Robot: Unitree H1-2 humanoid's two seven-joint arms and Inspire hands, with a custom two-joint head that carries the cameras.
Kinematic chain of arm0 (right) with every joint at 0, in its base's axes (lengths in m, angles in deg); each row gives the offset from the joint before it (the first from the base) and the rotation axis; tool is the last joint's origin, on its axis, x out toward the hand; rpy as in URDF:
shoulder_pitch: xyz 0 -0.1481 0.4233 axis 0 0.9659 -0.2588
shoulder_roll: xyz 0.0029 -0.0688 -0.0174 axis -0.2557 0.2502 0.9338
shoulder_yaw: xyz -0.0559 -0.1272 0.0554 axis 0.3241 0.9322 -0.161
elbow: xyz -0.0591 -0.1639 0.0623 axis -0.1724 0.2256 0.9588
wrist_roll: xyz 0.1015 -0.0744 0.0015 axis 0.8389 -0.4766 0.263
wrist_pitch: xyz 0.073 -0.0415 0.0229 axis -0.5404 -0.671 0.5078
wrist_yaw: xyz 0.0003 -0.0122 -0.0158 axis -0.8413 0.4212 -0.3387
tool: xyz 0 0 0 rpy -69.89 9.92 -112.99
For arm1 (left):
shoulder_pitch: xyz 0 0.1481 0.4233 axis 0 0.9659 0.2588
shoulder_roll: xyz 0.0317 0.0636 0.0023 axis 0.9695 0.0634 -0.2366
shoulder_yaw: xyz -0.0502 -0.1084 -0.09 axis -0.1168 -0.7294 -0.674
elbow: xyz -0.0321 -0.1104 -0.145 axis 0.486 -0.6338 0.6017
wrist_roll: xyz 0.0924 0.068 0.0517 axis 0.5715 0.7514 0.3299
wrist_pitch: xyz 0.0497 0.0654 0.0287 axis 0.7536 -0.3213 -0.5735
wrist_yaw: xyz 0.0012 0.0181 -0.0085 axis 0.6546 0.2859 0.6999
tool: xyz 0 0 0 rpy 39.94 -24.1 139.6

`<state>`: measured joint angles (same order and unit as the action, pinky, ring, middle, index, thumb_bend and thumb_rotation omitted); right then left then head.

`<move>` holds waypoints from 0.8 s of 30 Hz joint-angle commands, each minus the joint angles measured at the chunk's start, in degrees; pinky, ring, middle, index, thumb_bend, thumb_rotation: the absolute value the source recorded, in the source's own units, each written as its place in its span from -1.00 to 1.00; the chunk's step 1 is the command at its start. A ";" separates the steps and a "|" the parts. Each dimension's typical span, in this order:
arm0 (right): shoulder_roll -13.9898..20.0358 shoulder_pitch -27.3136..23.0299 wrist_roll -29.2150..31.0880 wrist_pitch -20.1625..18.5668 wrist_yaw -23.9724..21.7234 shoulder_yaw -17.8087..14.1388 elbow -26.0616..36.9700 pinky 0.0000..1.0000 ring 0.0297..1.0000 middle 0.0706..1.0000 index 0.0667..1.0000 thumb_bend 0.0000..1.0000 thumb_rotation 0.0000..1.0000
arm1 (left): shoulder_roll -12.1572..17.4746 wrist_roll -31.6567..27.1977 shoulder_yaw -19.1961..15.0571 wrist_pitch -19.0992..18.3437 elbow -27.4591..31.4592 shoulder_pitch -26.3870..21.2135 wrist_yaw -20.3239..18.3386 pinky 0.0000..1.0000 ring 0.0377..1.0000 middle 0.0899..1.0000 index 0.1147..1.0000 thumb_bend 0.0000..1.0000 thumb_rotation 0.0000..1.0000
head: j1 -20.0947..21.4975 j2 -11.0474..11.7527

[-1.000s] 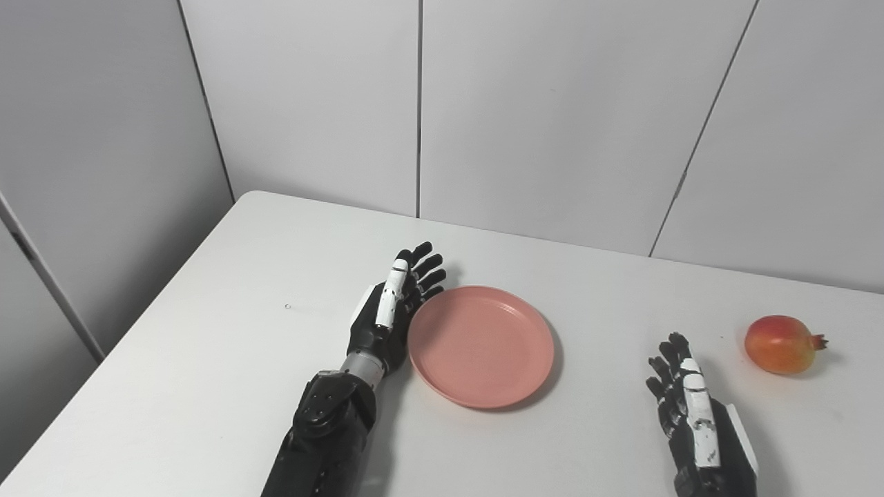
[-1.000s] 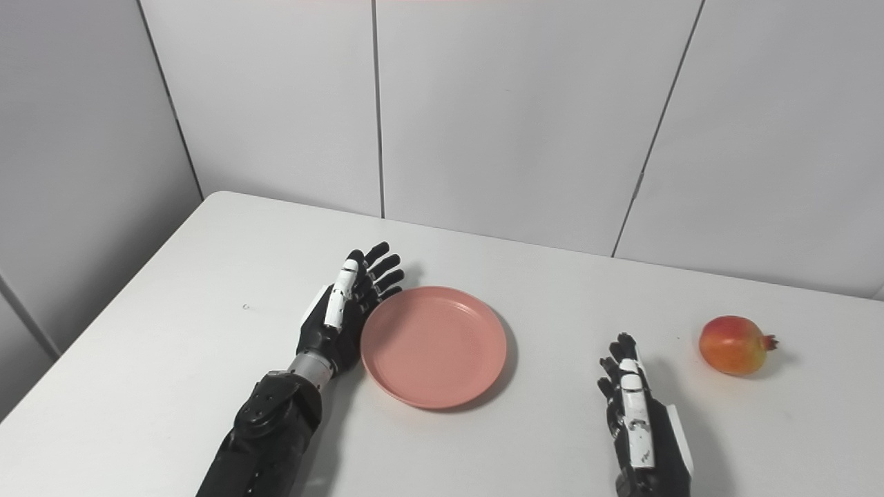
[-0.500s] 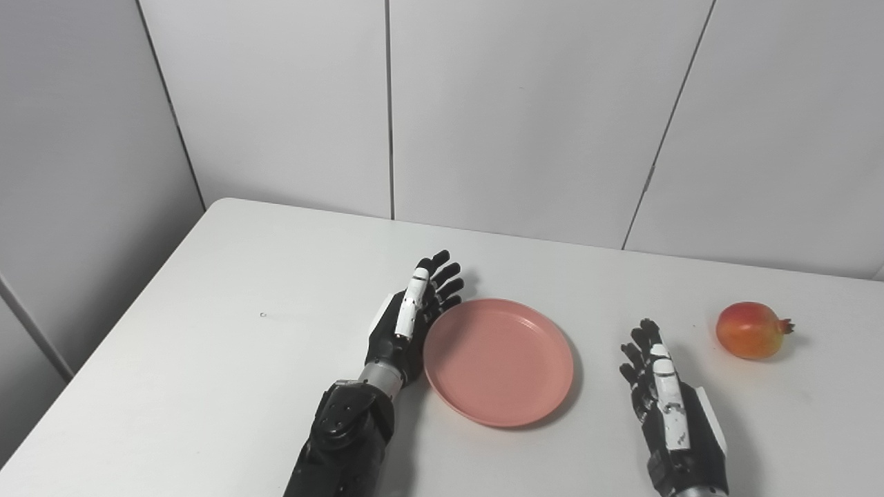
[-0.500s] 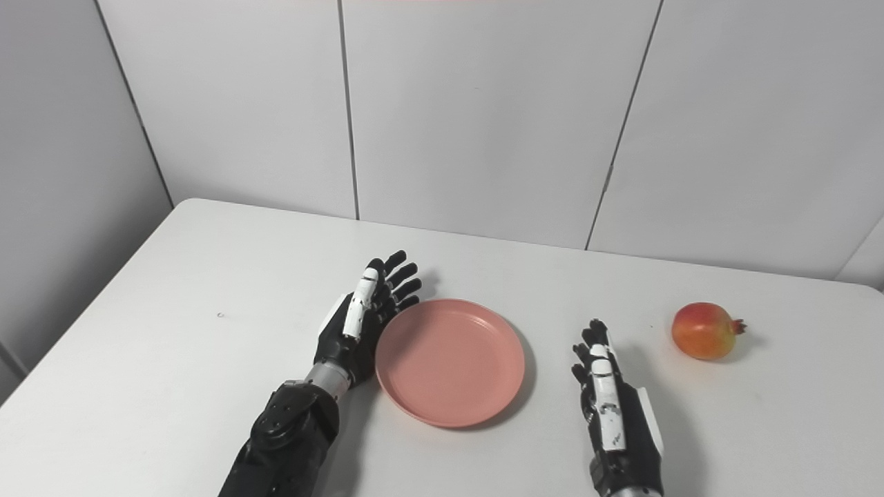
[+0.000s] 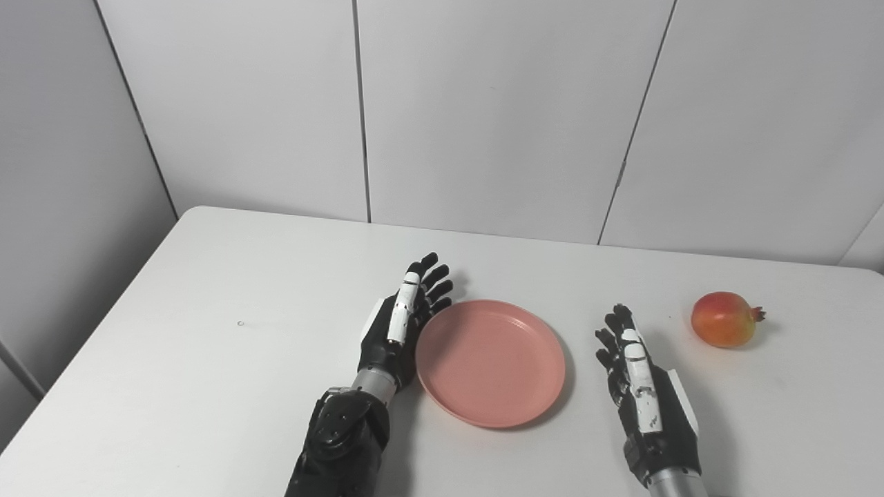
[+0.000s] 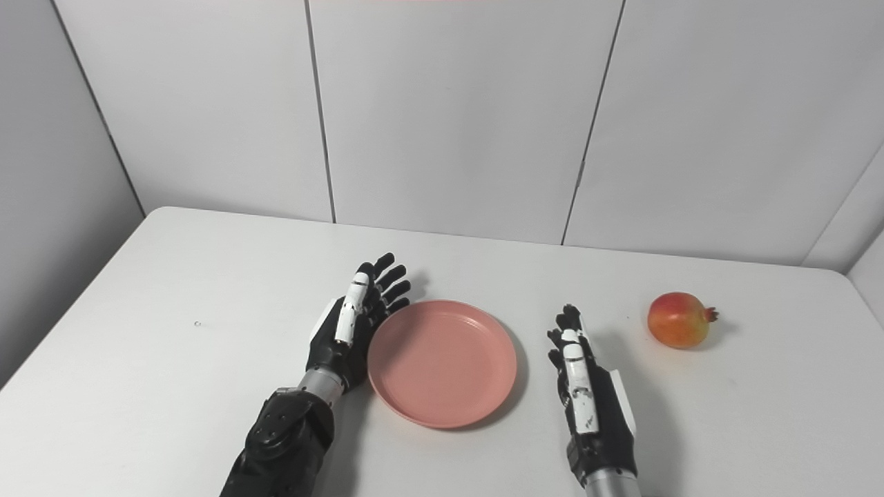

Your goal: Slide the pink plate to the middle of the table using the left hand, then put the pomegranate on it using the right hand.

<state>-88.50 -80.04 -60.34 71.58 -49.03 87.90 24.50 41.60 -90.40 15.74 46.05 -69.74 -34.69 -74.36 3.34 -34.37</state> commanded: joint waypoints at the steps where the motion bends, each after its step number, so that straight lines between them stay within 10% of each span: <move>1: -0.46 -1.87 -0.26 1.05 0.12 0.18 1.68 0.98 0.95 0.97 0.97 -0.33 1.00 | -0.40 0.40 -0.07 -0.11 -0.79 0.32 -0.01 0.84 0.83 0.85 0.82 -0.19 1.00 | 0.13 0.06; 24: 0.24 -4.72 -2.42 0.41 2.38 -1.52 7.01 0.96 0.93 0.94 0.91 -0.35 1.00 | 0.48 -1.43 -1.35 1.90 3.42 3.87 -2.23 0.92 0.87 0.90 0.86 -0.17 1.00 | 10.36 1.28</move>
<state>-88.46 -82.74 -62.34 70.85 -46.90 86.69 29.22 41.75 -91.68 14.61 48.86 -67.07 -31.30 -76.42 13.71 -33.05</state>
